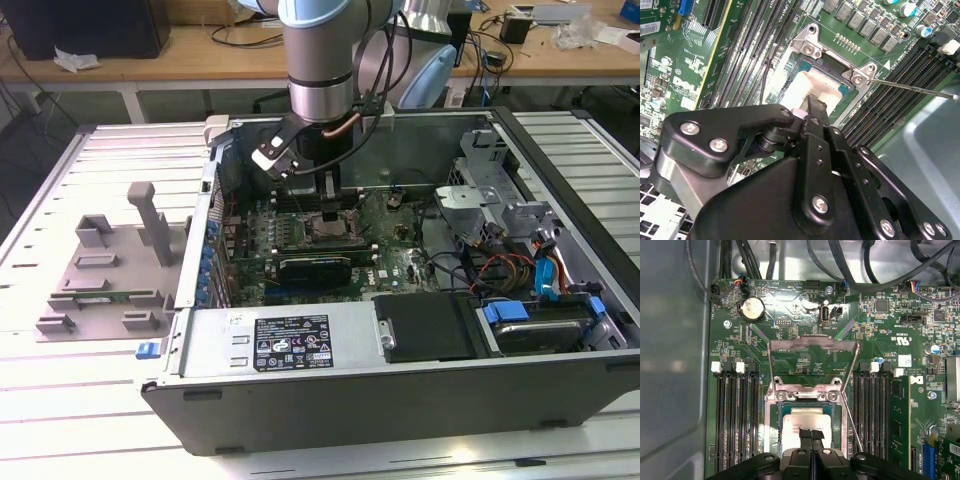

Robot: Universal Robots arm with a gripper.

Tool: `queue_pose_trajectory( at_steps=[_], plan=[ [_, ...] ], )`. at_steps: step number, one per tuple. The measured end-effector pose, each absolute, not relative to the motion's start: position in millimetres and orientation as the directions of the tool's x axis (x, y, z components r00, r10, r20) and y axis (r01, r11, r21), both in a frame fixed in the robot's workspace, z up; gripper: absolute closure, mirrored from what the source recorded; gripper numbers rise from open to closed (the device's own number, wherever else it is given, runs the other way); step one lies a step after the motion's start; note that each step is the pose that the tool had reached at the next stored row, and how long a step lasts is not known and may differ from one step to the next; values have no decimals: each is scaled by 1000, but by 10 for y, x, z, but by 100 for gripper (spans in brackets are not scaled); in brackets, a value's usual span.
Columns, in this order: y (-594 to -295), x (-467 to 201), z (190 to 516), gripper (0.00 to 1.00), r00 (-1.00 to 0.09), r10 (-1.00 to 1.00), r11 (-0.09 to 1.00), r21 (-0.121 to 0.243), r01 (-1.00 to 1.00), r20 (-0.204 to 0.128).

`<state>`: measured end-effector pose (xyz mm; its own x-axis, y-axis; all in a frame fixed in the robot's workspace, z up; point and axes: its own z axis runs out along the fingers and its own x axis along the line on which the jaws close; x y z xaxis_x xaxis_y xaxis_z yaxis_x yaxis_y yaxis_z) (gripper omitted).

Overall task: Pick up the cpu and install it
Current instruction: 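Place the cpu into insertion slot, then close the cpu cover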

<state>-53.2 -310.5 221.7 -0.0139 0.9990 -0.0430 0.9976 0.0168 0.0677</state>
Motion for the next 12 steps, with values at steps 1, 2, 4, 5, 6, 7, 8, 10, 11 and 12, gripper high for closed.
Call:
queue_pose_trajectory(
  at_steps=[1,2,4,5,6,7,8,10,11,12],
  plan=[
    [-3104,-531,2234,89,-14,999,17,68,998,-43],
    [-3104,-531,2254,89,-14,999,17,68,998,-43],
    [-3104,-531,2329,89,-14,999,17,68,998,-43],
    [-3104,-531,2387,89,-14,999,17,68,998,-43],
    [-3104,-531,2421,89,-14,999,17,68,998,-43],
    [-3104,-531,2435,89,-14,999,17,68,998,-43],
    [-3104,-531,2440,89,-14,999,17,68,998,-43],
    [-3104,-531,2442,89,-14,999,17,68,998,-44],
    [-3104,-531,2442,89,-14,999,17,68,998,-45],
    [-3104,-531,2441,89,-14,999,17,68,998,-45]
  ],
)
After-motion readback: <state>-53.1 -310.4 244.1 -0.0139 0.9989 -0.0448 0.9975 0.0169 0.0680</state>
